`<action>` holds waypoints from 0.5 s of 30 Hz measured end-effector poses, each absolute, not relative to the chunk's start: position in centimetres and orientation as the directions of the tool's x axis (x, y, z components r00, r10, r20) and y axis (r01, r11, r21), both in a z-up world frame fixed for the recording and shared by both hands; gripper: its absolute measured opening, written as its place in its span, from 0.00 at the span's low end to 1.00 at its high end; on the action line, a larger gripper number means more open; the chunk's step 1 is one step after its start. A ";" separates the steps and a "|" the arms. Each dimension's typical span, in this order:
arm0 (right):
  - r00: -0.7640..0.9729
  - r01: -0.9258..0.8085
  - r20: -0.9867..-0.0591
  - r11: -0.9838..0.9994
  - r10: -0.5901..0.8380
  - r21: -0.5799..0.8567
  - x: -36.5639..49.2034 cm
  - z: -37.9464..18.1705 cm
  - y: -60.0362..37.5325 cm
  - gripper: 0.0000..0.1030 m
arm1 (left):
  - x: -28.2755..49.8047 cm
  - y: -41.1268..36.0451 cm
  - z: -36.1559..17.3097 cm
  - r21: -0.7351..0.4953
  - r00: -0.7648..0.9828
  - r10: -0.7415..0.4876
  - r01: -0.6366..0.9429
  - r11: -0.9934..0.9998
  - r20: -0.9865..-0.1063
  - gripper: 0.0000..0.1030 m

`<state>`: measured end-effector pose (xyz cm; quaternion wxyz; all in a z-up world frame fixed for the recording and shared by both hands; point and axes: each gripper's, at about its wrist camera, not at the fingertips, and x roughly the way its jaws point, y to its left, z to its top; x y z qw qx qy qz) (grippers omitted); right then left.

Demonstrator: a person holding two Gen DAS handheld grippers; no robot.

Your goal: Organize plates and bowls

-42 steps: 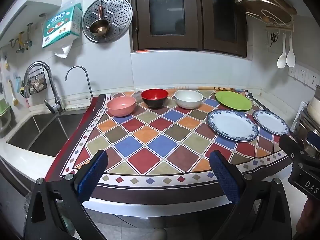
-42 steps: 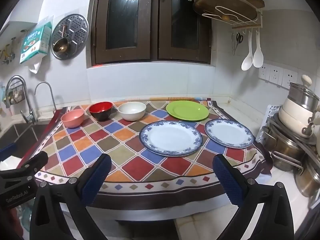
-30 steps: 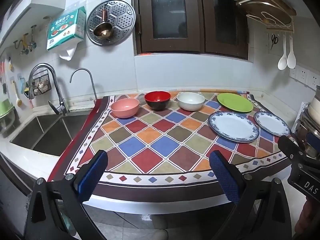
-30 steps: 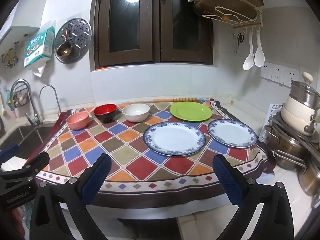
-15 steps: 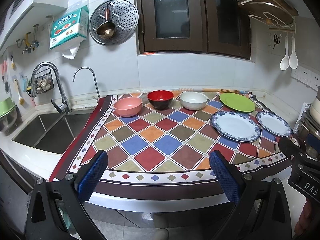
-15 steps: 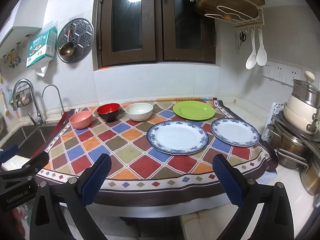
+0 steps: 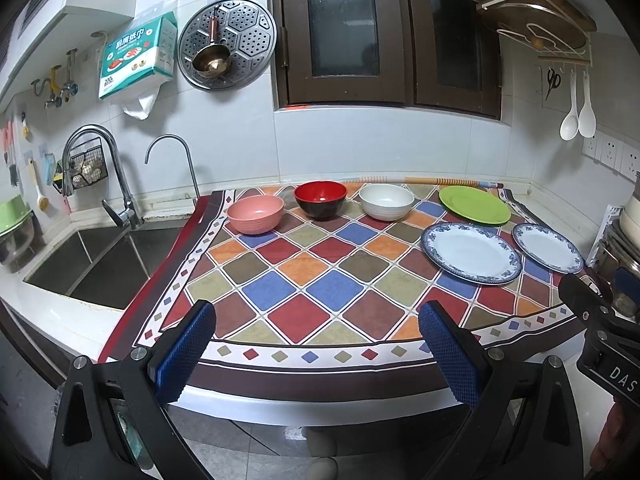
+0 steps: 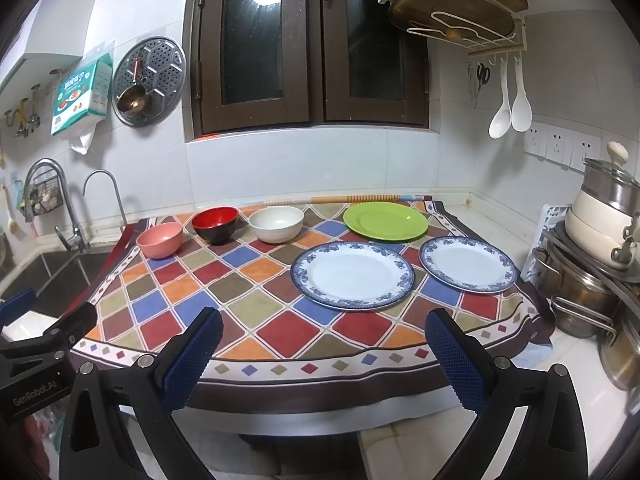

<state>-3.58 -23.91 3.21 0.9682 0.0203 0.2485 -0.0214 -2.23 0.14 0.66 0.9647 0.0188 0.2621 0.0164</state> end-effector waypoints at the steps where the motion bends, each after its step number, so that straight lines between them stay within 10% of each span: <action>1: 0.876 0.051 -0.482 0.998 -0.032 0.026 -3.6 3.2 -23.9 0.99 | -2.2 0.1 0.7 0.046 0.862 0.043 -0.023 0.999 -0.505 1.00; 15: 0.878 0.039 -0.478 0.999 -0.030 0.009 -3.7 3.5 -23.7 0.99 | -2.2 0.6 0.8 0.038 0.864 0.051 -0.037 0.999 -0.501 1.00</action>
